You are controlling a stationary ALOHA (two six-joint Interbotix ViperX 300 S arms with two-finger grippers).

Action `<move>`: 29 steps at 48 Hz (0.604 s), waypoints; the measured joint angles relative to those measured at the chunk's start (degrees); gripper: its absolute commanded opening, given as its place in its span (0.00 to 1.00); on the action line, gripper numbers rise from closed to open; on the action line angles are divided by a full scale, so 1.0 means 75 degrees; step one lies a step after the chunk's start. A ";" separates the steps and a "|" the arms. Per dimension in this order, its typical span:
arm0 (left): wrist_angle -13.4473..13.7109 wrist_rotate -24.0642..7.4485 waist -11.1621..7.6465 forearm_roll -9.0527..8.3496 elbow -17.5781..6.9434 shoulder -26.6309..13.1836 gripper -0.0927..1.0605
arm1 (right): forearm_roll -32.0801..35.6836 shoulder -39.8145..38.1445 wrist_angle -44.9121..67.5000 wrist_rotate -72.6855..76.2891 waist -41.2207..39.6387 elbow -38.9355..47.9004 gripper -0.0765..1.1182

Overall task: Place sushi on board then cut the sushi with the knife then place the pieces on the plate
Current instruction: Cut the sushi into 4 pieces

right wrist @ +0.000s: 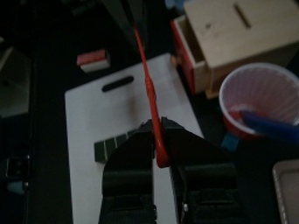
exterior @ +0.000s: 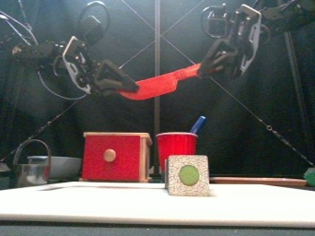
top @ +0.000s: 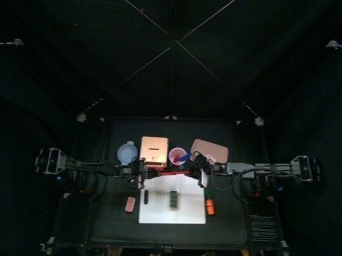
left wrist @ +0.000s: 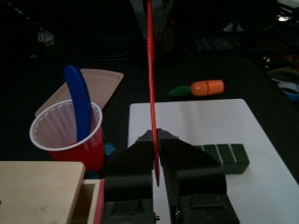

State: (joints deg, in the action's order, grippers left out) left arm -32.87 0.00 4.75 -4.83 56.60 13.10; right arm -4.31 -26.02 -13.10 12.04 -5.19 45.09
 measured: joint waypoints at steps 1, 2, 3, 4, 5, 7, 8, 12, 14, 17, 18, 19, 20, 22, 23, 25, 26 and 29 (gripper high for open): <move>0.0035 0.0000 -0.0023 0.0000 0.0012 0.0047 0.38 | -0.0059 0.0047 -0.0059 0.0000 0.0023 0.0035 0.39; 0.0082 0.0012 -0.0059 0.0000 0.0023 0.0094 0.38 | -0.0141 0.0094 -0.0129 -0.0012 0.0070 0.0082 0.39; 0.0141 0.0012 -0.0105 0.0000 0.0035 0.0152 0.38 | -0.0199 0.0141 -0.0164 0.0000 0.0094 0.0094 0.39; 0.0188 0.0023 -0.0176 0.0000 0.0047 0.0187 0.38 | -0.0258 0.0176 -0.0199 0.0000 0.0094 0.0105 0.39; 0.0246 0.0023 -0.0234 0.0000 0.0059 0.0223 0.38 | -0.0316 0.0223 -0.0211 -0.0012 0.0117 0.0105 0.39; 0.0352 0.0023 -0.0352 0.0012 0.0059 0.0281 0.38 | -0.0480 0.0305 -0.0258 -0.0012 0.0141 0.0129 0.39; 0.0410 0.0023 -0.0422 0.0012 0.0059 0.0293 0.38 | -0.0551 0.0363 -0.0281 -0.0012 0.0152 0.0152 0.39; 0.0621 0.0035 -0.0633 0.0023 0.0070 0.0293 0.38 | -0.0727 0.0504 -0.0352 -0.0023 0.0176 0.0164 0.38; 0.0703 0.0047 -0.0762 0.0059 0.0070 0.0270 0.38 | -0.0762 0.0562 -0.0375 -0.0023 0.0188 0.0176 0.38; 0.0738 0.0047 -0.0891 0.0117 0.0082 0.0199 0.38 | -0.0762 0.0633 -0.0434 -0.0023 0.0211 0.0176 0.38; 0.0738 0.0047 -0.0926 0.0141 0.0070 0.0164 0.37 | -0.0773 0.0645 -0.0457 -0.0023 0.0211 0.0176 0.37; 0.0750 0.0035 -0.0961 0.0187 0.0059 0.0094 0.37 | -0.0773 0.0645 -0.0469 -0.0012 0.0211 0.0176 0.37; 0.0762 0.0047 -0.0984 0.0223 0.0047 0.0035 0.37 | -0.0773 0.0656 -0.0492 -0.0023 0.0211 0.0188 0.37; 0.0762 0.0047 -0.1031 0.0270 0.0012 -0.0070 0.37 | -0.0773 0.0656 -0.0516 -0.0023 0.0211 0.0211 0.36; 0.0762 0.0035 -0.1055 0.0305 0.0000 -0.0129 0.37 | -0.0762 0.0668 -0.0527 -0.0023 0.0211 0.0211 0.36; 0.0762 0.0035 -0.1078 0.0316 -0.0047 -0.0246 0.37 | -0.0773 0.0680 -0.0551 -0.0023 0.0211 0.0199 0.35; 0.0762 0.0035 -0.1090 0.0316 -0.0059 -0.0305 0.37 | -0.0773 0.0691 -0.0563 -0.0023 0.0211 0.0211 0.35; 0.0762 0.0023 -0.1102 0.0328 -0.0129 -0.0457 0.37 | -0.0773 0.0738 -0.0609 -0.0023 0.0211 0.0211 0.35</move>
State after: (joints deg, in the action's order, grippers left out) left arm -27.16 0.18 -3.52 -2.37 55.63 9.67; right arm -10.11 -20.48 -17.67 11.87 -3.60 46.67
